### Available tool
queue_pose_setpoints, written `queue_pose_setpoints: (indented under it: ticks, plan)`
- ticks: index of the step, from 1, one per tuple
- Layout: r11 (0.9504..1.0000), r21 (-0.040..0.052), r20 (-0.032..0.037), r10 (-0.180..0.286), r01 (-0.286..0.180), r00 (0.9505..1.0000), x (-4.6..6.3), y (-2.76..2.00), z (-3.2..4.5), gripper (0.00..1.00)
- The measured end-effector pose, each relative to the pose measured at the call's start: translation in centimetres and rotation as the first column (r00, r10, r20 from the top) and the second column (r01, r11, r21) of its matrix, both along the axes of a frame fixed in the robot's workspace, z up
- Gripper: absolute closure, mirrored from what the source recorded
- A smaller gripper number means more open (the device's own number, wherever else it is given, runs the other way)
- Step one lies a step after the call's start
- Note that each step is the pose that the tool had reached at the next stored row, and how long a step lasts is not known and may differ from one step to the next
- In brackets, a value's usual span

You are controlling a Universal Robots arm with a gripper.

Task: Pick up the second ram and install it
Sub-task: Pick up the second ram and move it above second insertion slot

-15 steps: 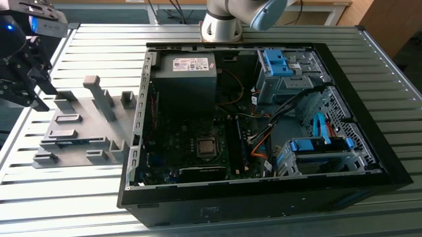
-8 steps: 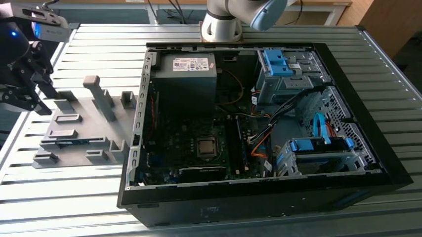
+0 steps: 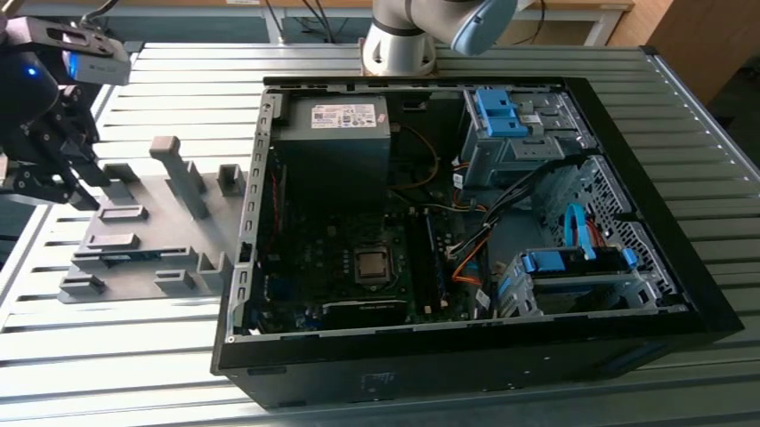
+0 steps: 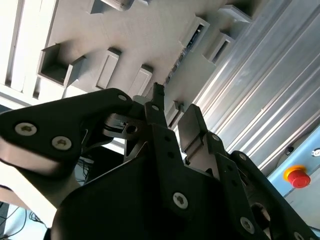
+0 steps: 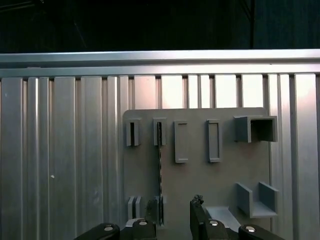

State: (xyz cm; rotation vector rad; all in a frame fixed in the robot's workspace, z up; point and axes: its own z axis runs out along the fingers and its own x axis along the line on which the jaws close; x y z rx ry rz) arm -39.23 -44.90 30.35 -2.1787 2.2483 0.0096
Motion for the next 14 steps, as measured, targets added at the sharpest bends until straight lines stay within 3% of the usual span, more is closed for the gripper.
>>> queue_pose_setpoints:
  ticks: [14]
  plan:
    - [0.9995, -0.0002, -0.0002, -0.033, 0.033, 0.9995, 0.00, 0.00, -0.87, 0.61]
